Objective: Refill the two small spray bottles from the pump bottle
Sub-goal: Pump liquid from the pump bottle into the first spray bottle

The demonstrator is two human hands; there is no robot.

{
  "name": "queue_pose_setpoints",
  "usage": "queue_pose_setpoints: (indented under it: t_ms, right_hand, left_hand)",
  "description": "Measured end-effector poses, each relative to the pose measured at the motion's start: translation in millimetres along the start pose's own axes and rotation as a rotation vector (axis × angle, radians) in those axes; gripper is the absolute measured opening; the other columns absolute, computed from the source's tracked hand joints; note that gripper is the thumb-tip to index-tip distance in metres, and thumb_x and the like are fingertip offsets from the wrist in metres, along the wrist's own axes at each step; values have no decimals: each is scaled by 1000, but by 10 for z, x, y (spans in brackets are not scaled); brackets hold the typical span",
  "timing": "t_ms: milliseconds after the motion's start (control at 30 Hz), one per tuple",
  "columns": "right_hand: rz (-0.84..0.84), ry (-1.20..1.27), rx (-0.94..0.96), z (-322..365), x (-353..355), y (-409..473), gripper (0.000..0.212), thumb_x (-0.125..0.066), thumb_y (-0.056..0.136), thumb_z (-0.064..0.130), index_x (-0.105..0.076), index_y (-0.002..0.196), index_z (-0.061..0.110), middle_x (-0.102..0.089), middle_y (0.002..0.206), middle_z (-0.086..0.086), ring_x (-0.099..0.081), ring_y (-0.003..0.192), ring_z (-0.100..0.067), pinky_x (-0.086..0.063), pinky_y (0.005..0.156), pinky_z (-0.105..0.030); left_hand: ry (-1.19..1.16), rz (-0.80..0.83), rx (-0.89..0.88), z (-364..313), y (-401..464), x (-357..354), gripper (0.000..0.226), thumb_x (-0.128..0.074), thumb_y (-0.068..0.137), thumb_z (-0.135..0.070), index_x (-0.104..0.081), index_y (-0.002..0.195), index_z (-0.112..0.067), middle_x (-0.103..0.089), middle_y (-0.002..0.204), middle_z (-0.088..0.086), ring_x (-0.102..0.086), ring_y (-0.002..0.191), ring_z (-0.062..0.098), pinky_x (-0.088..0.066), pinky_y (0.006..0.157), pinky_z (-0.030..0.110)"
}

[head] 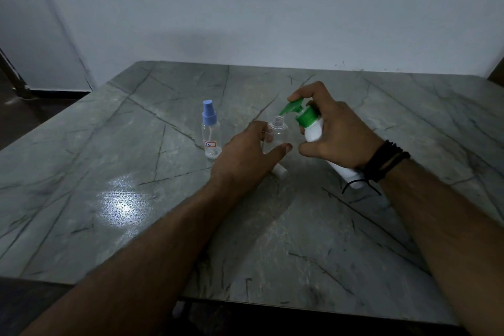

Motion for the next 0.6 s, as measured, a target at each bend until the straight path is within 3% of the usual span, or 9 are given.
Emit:
queue_pose_setpoints:
  t_ms: [267, 433, 600]
  right_hand:
    - [-18, 0, 3, -14, 28, -3, 74, -79, 67, 8, -44, 131, 23, -64, 83, 1, -64, 67, -17, -52, 63, -40]
    - [-14, -2, -1, -16, 16, -9, 74, -76, 66, 16, -44, 132, 25, -63, 82, 7, -63, 67, -13, -53, 62, -35]
    - [-34, -2, -2, -20, 46, -5, 74, -79, 68, 7, -43, 130, 25, -64, 83, -2, -63, 68, -17, -53, 64, -39]
  left_hand:
    - [-6, -1, -1, 5, 2, -5, 48, -63, 87, -54, -50, 123, -25, -58, 126, -6, -48, 97, 4, -37, 76, 24]
    - [-7, 12, 8, -3, 10, -9, 51, -63, 87, -53, -49, 127, -24, -58, 129, -6, -47, 98, 4, -38, 78, 24]
    - [1, 6, 4, -4, 17, -11, 51, -62, 87, -54, -50, 125, -24, -58, 128, -5, -48, 98, 5, -38, 77, 25]
Point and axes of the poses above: each hand's wrist, its own y-axis towards the middle knuckle, its own x-axis out of the back of the hand, z = x × y, the point moved 7 cm from there along y, towards the middle knuckle
